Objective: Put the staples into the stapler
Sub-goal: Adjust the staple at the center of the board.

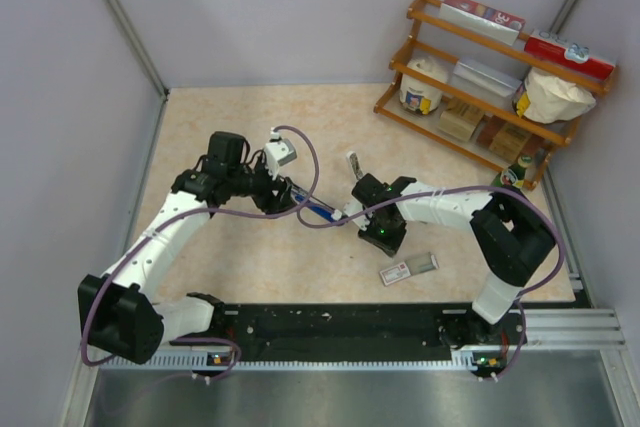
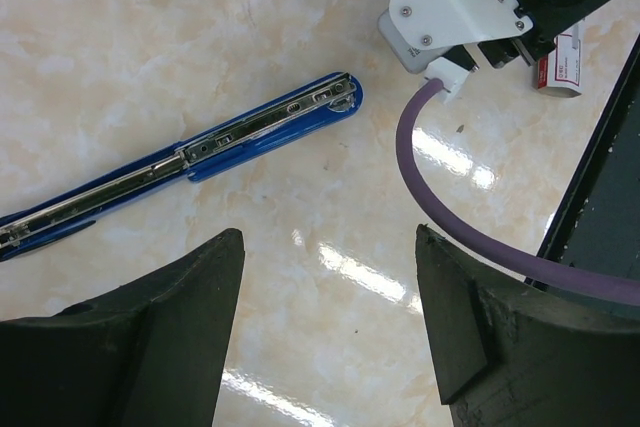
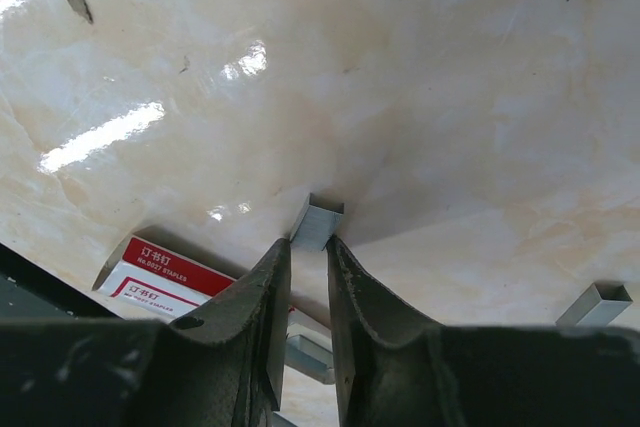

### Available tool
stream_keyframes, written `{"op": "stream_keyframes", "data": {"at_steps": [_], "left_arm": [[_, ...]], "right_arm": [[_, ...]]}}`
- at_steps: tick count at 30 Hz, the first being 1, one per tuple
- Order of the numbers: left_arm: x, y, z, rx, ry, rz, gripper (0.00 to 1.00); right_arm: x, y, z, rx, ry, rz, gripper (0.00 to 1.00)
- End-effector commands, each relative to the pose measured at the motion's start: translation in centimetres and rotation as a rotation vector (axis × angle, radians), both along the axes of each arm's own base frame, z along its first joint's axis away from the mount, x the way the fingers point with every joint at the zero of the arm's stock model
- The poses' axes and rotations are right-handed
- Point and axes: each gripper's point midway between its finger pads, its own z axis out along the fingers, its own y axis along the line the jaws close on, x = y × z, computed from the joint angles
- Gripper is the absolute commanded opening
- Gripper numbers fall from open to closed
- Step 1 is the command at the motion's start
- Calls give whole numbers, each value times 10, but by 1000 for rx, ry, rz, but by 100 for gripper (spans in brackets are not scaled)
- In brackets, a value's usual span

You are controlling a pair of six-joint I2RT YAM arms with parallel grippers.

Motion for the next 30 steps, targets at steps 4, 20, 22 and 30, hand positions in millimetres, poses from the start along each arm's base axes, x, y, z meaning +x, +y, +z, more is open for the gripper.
{"op": "stream_keyframes", "data": {"at_steps": [4, 20, 22, 30], "left_arm": [[2, 0, 8, -26, -54, 7, 74], [-1, 0, 7, -36, -60, 7, 78], [-1, 0, 8, -39, -63, 3, 78], [-1, 1, 9, -30, -74, 0, 79]], "right_arm": [[37, 11, 3, 11, -164, -19, 21], [40, 22, 31, 182, -161, -24, 33], [38, 25, 35, 207, -159, -9, 35], [62, 37, 47, 367, -271, 32, 38]]}}
